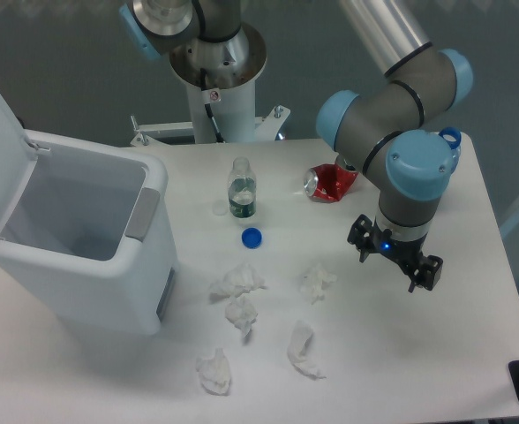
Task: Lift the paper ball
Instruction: 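Move the gripper over the crumpled white paper ball beside the bottle cap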
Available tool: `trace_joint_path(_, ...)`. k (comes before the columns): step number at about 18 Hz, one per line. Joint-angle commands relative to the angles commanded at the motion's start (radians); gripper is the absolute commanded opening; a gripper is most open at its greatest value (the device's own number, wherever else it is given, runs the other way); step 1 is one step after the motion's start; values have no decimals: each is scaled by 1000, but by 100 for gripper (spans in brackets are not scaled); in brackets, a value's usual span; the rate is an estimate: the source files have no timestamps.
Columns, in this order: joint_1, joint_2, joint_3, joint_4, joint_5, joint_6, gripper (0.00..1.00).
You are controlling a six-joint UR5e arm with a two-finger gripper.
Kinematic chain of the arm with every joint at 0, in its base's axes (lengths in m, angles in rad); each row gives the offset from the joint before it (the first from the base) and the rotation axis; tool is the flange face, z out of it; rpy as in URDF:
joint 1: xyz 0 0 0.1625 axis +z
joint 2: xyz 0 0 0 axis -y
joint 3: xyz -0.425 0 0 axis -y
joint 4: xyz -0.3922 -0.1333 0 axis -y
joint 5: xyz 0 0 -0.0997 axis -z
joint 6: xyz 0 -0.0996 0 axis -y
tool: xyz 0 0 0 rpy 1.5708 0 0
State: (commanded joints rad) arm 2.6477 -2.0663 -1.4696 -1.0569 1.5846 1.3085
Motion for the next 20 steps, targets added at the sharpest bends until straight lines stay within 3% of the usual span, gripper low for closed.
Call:
trace_joint_path(4,0,2,0,2,-9,-8,100)
trace_joint_path(6,-6,-6,-2,8,-37,-91,100)
trace_joint_path(8,-8,-8,-11,53,-135,-199,100)
trace_joint_path(12,-32,-15,-67,133,-146,-207,100)
trace_joint_path(17,-72,-17,-124,137,-138,-203,100)
trace_joint_path(20,-58,18,-172,130,-127,-189,100)
